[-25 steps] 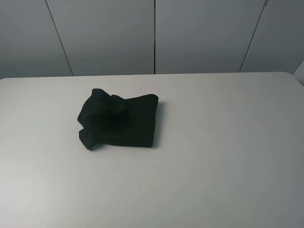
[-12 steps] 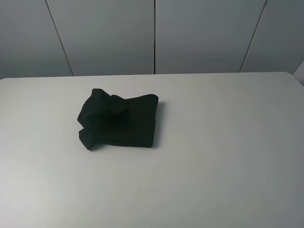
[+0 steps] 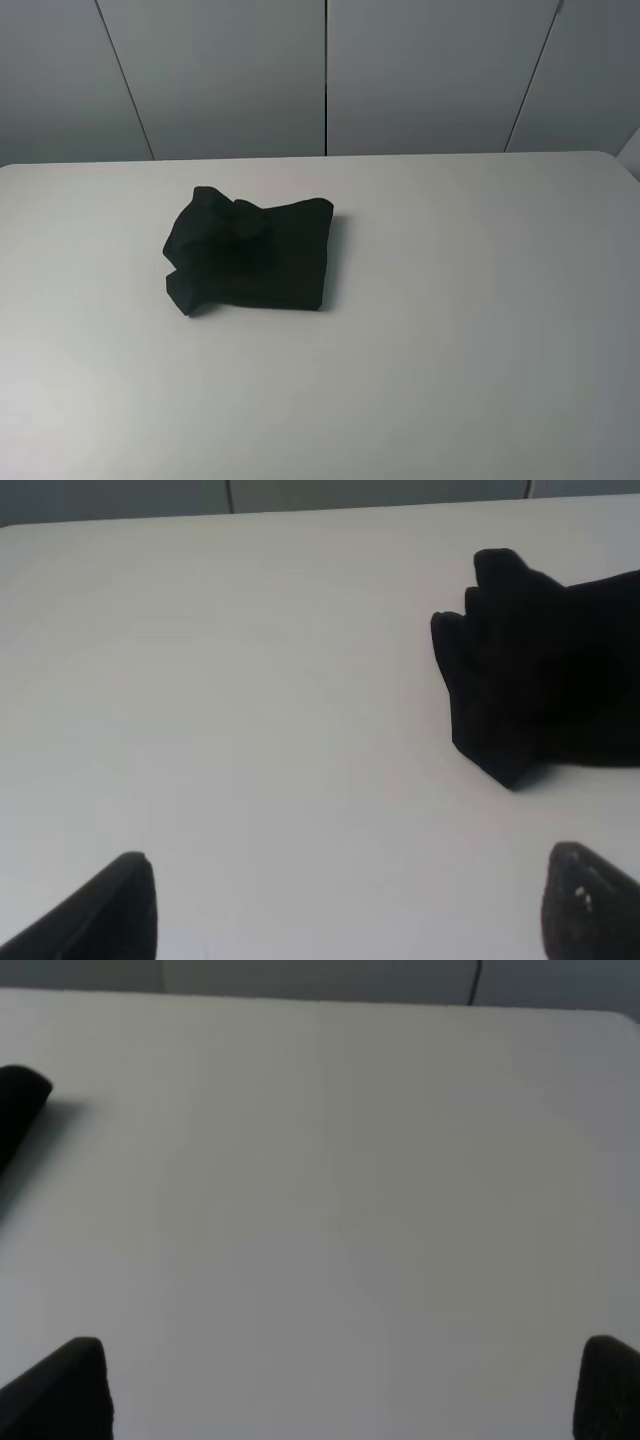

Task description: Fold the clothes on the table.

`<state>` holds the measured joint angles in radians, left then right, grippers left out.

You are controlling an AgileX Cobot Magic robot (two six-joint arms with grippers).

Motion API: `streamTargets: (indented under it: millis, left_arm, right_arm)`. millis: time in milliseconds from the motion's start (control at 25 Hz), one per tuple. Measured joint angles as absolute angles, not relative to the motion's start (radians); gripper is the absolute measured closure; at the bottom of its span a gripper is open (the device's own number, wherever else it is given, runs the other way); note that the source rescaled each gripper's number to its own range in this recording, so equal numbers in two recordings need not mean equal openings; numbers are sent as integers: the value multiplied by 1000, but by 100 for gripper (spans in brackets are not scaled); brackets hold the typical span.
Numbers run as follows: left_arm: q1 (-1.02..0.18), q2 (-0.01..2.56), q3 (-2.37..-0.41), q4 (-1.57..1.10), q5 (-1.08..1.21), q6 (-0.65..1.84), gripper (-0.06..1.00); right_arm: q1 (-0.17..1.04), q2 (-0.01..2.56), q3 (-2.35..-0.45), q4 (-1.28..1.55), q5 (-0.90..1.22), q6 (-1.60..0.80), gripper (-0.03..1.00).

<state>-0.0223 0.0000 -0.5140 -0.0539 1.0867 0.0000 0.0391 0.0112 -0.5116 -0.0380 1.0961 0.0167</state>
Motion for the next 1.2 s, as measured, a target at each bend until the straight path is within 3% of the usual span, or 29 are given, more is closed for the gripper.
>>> streamTargets:
  millis: [120, 1200]
  left_arm:
    - [9, 0, -514, -54, 1087, 0, -6]
    - [20, 0, -512, -75, 1085, 0, -6]
  right_arm:
    - [-10, 2, -512, -36, 1096, 19, -3]
    - [8, 0, -512, -12, 1096, 23, -3]
